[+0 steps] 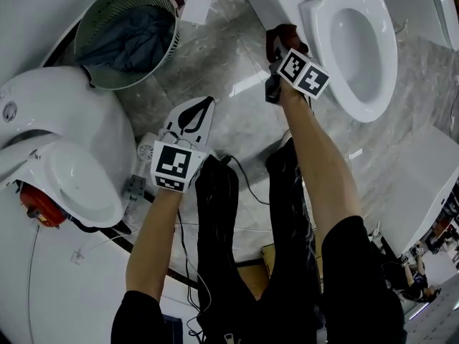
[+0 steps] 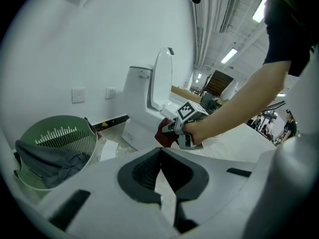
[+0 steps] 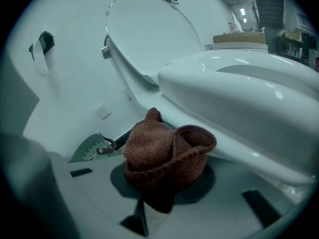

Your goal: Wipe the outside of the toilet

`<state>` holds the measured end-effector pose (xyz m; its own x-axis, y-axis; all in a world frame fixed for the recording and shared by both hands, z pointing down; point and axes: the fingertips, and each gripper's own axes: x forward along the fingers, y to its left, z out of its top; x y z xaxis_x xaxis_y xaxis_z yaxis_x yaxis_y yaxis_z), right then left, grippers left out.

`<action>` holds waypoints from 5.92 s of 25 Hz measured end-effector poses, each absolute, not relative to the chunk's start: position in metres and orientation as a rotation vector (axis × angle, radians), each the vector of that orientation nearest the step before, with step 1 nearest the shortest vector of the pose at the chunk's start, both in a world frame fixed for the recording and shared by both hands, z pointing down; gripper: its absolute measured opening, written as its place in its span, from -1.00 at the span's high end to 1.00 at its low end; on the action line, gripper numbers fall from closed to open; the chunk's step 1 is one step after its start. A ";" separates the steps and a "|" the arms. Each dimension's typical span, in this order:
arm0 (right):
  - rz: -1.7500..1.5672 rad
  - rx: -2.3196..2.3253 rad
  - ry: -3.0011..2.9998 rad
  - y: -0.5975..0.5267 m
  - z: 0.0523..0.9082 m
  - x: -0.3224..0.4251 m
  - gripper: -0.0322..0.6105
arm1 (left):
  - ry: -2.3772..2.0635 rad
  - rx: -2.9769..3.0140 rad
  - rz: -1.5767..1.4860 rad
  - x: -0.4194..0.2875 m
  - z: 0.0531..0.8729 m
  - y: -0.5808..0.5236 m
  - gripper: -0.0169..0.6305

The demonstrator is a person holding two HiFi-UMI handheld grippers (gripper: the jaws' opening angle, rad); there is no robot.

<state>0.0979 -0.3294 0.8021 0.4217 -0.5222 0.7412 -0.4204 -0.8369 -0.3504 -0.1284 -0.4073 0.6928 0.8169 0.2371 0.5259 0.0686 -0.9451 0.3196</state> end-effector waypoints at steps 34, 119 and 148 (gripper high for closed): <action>-1.462 -2.481 0.672 -0.159 0.808 0.045 0.65 | 0.415 2.741 0.879 -0.066 0.689 -0.286 0.92; -1.416 -2.603 0.621 -0.197 0.852 0.061 0.65 | 0.378 2.808 0.961 -0.105 0.715 -0.339 0.92; -1.641 -2.713 0.700 0.053 0.847 0.081 0.66 | 0.539 2.793 1.033 -0.031 0.689 -0.179 0.92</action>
<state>0.0805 0.0529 0.8475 0.3980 -0.3060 0.8648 -0.4127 -0.9017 -0.1291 -0.0306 -0.1789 0.6885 0.7046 0.3668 0.6075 0.2881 -0.9302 0.2274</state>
